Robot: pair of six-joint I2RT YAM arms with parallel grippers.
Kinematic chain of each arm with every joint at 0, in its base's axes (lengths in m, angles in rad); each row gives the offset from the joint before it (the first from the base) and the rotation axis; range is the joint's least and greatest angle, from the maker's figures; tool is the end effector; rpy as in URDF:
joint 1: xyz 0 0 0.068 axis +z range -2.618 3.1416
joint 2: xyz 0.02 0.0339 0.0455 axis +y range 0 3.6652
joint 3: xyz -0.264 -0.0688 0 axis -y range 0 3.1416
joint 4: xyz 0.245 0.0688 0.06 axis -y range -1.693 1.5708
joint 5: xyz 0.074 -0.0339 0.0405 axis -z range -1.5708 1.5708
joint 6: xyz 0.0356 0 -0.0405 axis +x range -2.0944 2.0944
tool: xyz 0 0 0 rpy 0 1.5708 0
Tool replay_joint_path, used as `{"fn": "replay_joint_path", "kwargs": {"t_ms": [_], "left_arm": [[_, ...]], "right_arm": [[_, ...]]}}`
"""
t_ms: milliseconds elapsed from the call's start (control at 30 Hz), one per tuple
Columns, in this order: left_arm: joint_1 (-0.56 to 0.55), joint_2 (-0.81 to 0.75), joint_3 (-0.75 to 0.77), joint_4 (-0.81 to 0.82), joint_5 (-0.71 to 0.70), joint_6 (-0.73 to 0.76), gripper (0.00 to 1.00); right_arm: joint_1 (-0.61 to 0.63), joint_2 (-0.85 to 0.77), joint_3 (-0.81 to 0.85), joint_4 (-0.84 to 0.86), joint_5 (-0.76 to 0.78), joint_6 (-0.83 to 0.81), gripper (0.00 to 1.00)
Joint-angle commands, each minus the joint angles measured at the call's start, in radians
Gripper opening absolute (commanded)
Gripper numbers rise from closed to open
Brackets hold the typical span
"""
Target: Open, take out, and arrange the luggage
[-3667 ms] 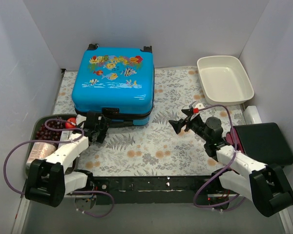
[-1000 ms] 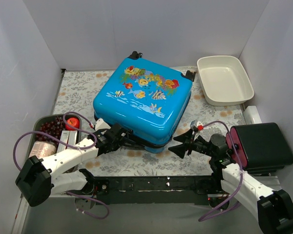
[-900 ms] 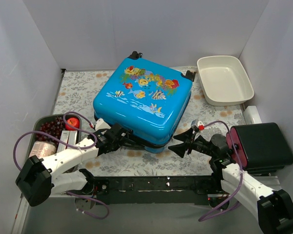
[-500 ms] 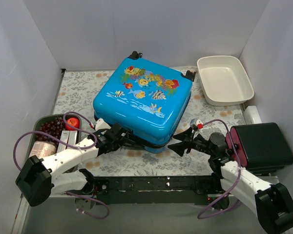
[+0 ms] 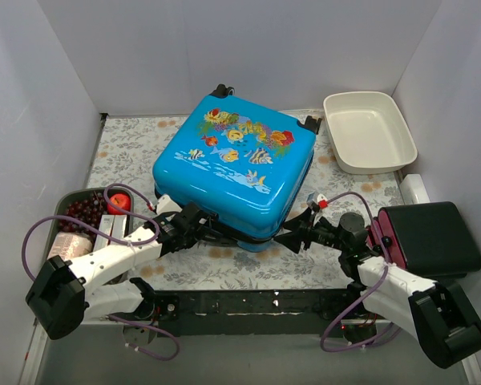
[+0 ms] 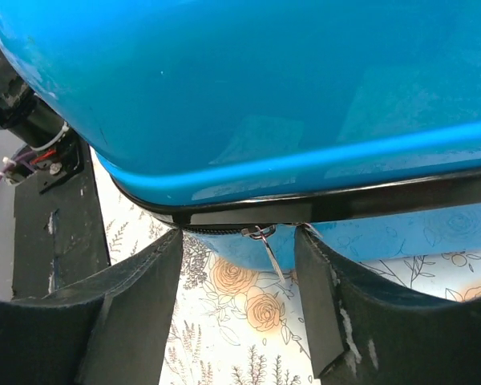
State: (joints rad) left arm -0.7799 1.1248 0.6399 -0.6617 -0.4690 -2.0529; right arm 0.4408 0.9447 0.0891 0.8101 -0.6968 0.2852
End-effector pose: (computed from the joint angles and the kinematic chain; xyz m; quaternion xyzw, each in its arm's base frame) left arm 0.1495 -0.1252 0.1942 -0.6045 0.7356 -0.1674 0.2559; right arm 0.1462 0.0942 0.1772 -0.2880 0.6592 0.4613 0.5194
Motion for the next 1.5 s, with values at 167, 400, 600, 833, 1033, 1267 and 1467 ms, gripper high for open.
{"fn": "replay_joint_path", "kwargs": {"t_ms": [167,400,600,833,1033,1267,1467], "left_arm": [[0.007,0.04,-0.013,-0.012,0.015,0.019,0.0],[0.005,0.046,-0.016,0.019,0.036,0.017,0.0],[0.005,0.038,-0.031,0.07,0.073,0.027,0.0],[0.005,0.038,-0.039,0.08,0.075,0.017,0.0],[-0.015,0.032,-0.042,0.125,0.099,0.019,0.0],[-0.03,0.024,-0.057,0.122,0.09,-0.004,0.0],[-0.033,0.003,-0.063,0.125,0.089,-0.02,0.0]], "right_arm": [[0.007,0.111,0.064,0.156,-0.01,-0.066,0.51],[0.007,0.204,0.046,0.32,-0.024,-0.032,0.17],[0.007,0.238,0.044,0.362,-0.024,-0.027,0.01],[0.059,0.106,0.08,0.004,0.067,-0.083,0.01],[0.291,-0.038,0.06,-0.241,0.294,-0.084,0.01],[0.511,-0.086,0.139,-0.445,0.368,-0.034,0.01],[0.57,-0.13,0.155,-0.45,0.356,0.075,0.01]]}}
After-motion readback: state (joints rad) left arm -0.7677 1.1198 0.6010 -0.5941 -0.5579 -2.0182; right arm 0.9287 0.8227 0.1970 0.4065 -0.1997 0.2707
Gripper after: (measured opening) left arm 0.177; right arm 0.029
